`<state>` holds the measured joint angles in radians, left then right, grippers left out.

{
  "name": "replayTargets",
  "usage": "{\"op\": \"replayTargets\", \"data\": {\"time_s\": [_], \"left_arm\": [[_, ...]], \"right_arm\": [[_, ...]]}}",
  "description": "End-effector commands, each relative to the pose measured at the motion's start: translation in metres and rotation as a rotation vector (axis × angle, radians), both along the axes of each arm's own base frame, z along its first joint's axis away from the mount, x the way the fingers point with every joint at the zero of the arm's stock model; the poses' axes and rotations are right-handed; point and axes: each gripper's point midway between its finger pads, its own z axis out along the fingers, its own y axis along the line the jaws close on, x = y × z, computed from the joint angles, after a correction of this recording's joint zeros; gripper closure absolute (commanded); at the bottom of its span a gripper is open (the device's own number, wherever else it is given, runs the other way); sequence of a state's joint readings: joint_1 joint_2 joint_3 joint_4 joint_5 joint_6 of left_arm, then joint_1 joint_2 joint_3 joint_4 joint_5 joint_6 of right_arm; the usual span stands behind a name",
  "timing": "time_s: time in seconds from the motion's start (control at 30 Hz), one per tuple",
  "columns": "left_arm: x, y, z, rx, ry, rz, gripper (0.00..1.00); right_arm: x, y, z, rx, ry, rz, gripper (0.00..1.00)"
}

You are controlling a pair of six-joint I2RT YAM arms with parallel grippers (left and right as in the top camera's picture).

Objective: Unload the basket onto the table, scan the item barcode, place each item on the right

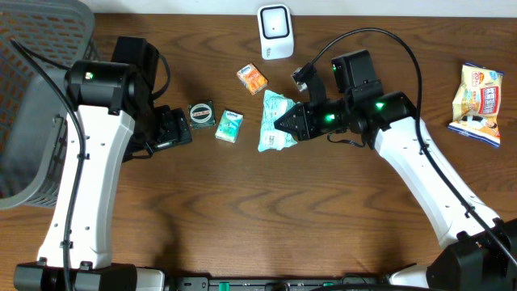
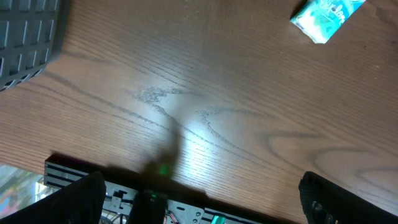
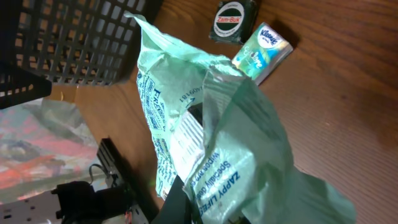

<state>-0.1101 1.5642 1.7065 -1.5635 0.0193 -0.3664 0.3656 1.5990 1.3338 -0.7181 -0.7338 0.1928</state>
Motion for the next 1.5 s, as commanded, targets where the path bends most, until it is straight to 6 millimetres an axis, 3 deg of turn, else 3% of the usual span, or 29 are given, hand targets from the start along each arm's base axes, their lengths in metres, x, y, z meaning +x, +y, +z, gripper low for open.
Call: {"op": "replayTargets", "data": {"time_s": [0.0, 0.67, 1.1, 1.2, 1.47], "left_arm": [[0.0, 0.003, -0.001, 0.013, 0.006, 0.005, 0.02], [0.0, 0.003, -0.001, 0.013, 0.006, 0.005, 0.02], [0.0, 0.003, -0.001, 0.013, 0.006, 0.005, 0.02], [0.0, 0.003, -0.001, 0.013, 0.006, 0.005, 0.02], [0.0, 0.003, -0.001, 0.013, 0.006, 0.005, 0.02]], "right_arm": [[0.001, 0.0, 0.004, -0.01, -0.031, 0.005, 0.99], [-0.002, -0.001, 0.0, -0.027, -0.016, 0.003, 0.99], [0.004, -0.012, -0.011, -0.109, -0.023, -0.048, 0.99], [0.014, -0.034, -0.028, -0.249, -0.031, -0.152, 0.99], [0.044, -0.128, -0.072, -0.847, -0.137, -0.465, 0.99]]}}
